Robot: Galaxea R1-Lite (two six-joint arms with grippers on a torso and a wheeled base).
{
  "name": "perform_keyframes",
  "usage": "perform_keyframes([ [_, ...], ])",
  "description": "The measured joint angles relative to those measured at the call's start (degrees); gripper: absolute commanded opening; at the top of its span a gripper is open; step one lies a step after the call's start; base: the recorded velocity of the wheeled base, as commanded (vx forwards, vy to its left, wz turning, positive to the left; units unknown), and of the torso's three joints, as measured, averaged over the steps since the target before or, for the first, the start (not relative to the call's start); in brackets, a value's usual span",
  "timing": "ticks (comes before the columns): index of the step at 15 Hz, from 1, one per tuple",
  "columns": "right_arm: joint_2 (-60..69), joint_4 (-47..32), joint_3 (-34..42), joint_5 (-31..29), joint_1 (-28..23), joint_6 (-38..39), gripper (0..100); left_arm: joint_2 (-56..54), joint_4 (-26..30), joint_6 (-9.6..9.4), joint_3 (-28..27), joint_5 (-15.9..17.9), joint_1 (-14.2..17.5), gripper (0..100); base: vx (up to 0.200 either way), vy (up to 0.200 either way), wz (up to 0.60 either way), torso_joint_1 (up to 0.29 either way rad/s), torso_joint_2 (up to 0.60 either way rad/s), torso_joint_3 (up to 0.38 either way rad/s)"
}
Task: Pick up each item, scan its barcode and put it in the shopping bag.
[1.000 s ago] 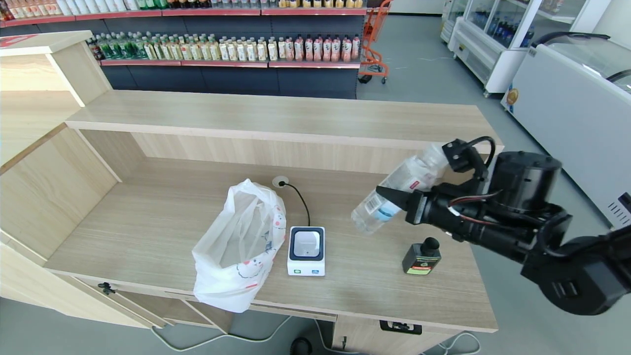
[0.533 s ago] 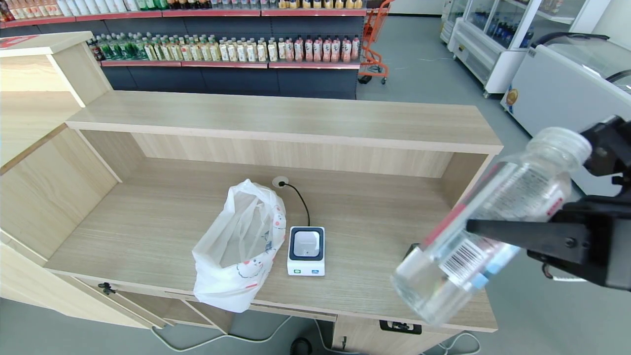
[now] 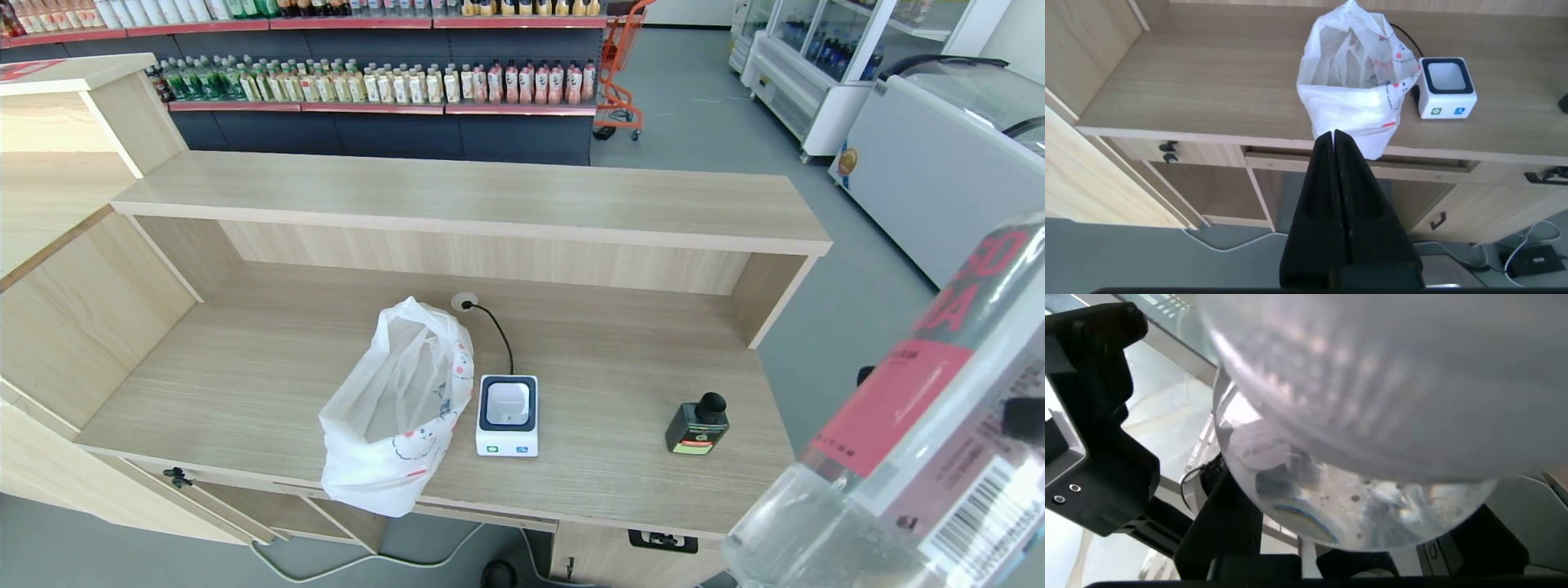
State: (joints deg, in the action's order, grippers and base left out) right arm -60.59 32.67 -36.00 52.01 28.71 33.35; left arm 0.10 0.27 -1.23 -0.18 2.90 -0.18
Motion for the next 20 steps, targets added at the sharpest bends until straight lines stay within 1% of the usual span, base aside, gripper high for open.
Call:
perform_keyframes([
  [6, 1.49, -0.46, 0.43, 0.44, 1.68, 0.26, 0, 0.00, 0.00, 0.01, 0.00, 0.00, 0.00, 0, 0.000, 0.000, 0.00, 0.000, 0.00, 0.000],
  [11, 4.28, -0.54, 4.13, 1.12, 1.50, -0.10, 0, 0.00, 0.00, 0.00, 0.00, -0.01, 0.00, 0, 0.000, 0.000, 0.00, 0.000, 0.00, 0.000],
  [20, 5.41, -0.54, 4.75, 1.08, 1.39, -0.21, 0, 0.00, 0.00, 0.01, 0.00, 0.00, 0.00, 0, 0.000, 0.000, 0.00, 0.000, 0.00, 0.000],
])
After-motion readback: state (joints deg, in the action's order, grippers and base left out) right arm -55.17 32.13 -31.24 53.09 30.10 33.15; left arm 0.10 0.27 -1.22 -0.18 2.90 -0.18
